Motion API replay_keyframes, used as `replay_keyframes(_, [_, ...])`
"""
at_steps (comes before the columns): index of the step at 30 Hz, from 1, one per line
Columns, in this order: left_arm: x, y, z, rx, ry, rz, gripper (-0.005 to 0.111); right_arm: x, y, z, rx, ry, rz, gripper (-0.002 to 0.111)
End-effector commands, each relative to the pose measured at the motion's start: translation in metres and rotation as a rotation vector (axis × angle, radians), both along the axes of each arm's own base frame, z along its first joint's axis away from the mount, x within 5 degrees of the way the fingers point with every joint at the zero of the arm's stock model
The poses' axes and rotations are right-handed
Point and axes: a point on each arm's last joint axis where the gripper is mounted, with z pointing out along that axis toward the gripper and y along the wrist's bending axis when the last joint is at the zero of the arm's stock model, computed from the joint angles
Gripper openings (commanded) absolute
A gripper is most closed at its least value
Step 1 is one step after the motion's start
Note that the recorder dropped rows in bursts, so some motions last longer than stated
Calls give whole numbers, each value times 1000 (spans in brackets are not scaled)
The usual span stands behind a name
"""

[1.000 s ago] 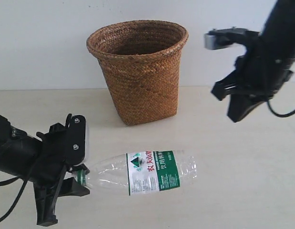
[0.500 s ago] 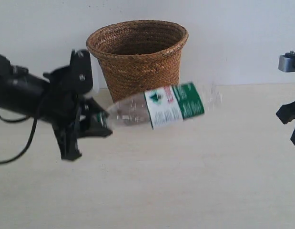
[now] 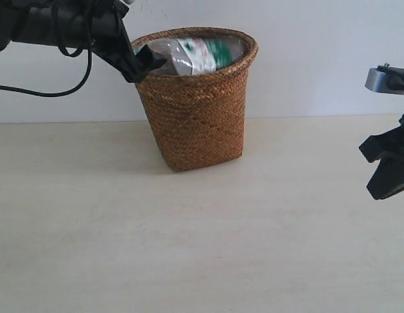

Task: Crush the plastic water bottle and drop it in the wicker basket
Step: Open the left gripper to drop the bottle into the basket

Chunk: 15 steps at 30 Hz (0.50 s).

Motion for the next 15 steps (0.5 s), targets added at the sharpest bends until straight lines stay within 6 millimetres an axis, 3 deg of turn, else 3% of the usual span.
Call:
replay_keyframes(1, [0, 1, 10, -26, -28, 20, 82, -1, 2, 3, 16, -26, 20, 0])
replay_keyframes(4, [-7, 3, 20, 1, -48, -7, 63, 1, 2, 3, 14, -47, 12, 0])
replay_keyframes(9, [-26, 4, 29, 27, -1, -75, 11, 7, 0, 4, -6, -113, -4, 0])
replay_keyframes(10, [-30, 5, 29, 40, 11, -81, 5, 9, -2, 4, -21, -137, -8, 0])
replay_keyframes(15, [-45, 22, 32, 70, 154, -28, 4, 17, -18, 3, -189, -209, -59, 0])
